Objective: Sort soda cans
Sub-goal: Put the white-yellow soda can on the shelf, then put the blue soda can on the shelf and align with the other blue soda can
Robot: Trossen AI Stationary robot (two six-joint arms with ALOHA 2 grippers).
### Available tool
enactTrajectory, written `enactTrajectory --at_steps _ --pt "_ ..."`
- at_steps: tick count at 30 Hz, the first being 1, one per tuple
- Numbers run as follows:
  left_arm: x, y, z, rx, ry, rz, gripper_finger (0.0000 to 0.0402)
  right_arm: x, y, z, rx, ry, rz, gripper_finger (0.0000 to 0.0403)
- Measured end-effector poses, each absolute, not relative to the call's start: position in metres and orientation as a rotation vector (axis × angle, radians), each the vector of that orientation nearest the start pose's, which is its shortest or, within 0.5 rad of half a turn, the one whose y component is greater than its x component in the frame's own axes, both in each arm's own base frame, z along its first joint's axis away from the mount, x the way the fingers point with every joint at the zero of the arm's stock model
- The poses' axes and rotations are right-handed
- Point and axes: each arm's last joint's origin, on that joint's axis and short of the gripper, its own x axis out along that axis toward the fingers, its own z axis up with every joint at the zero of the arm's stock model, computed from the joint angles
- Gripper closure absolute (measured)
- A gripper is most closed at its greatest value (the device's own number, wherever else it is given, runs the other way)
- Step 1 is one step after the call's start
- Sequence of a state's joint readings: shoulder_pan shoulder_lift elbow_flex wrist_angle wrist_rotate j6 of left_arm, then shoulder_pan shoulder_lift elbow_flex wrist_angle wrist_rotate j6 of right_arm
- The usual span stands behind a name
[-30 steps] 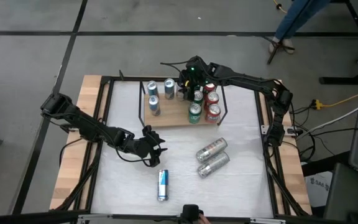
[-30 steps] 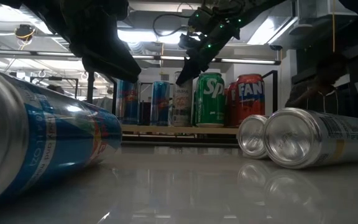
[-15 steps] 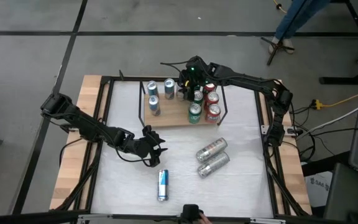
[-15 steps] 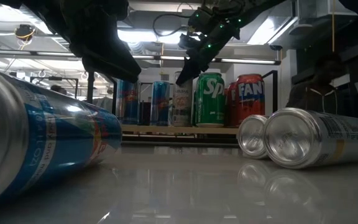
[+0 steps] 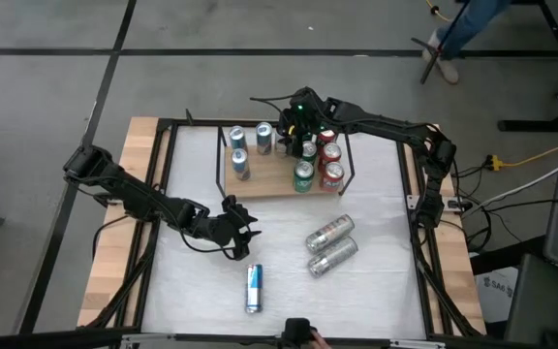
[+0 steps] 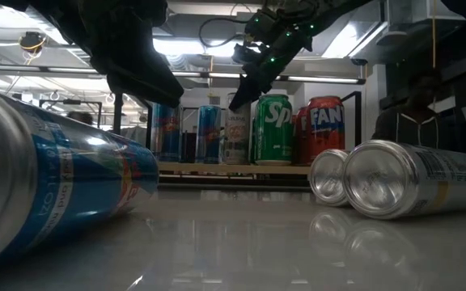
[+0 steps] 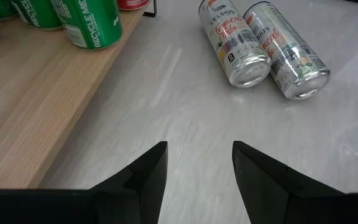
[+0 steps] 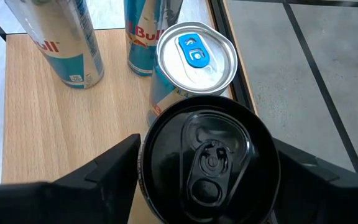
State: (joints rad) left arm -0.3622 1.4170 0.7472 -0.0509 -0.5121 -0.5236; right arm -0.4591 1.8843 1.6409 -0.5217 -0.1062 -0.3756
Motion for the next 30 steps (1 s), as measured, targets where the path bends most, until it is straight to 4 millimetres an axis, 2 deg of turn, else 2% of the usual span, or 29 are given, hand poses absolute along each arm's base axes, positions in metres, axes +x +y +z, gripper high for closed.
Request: enactTrajectory --at_steps 5,13,17,26,30 --pt "0.266 -0.085 0.198 -0.199 0.592 0.307 0.0227 0.381 -0.185 0.287 -0.141 0.787 -0.191 0.0111" --pt "0.266 -0.085 0.198 -0.199 0.592 0.307 0.0227 0.381 -0.185 0.289 -0.144 0.778 -0.194 0.0041" --pt "0.266 -0.085 0.198 -0.198 0.593 0.307 0.0227 0.382 -0.185 0.289 -0.144 0.777 -0.194 0.0019" --pt "0.266 -0.086 0.198 -0.197 0.593 0.306 0.0227 0.381 -0.185 0.289 -0.142 0.783 -0.192 0.0013" --pt "0.266 -0.086 0.198 -0.204 0.595 0.302 0.0227 0.382 -0.185 0.3 -0.149 0.765 -0.196 0.0013"
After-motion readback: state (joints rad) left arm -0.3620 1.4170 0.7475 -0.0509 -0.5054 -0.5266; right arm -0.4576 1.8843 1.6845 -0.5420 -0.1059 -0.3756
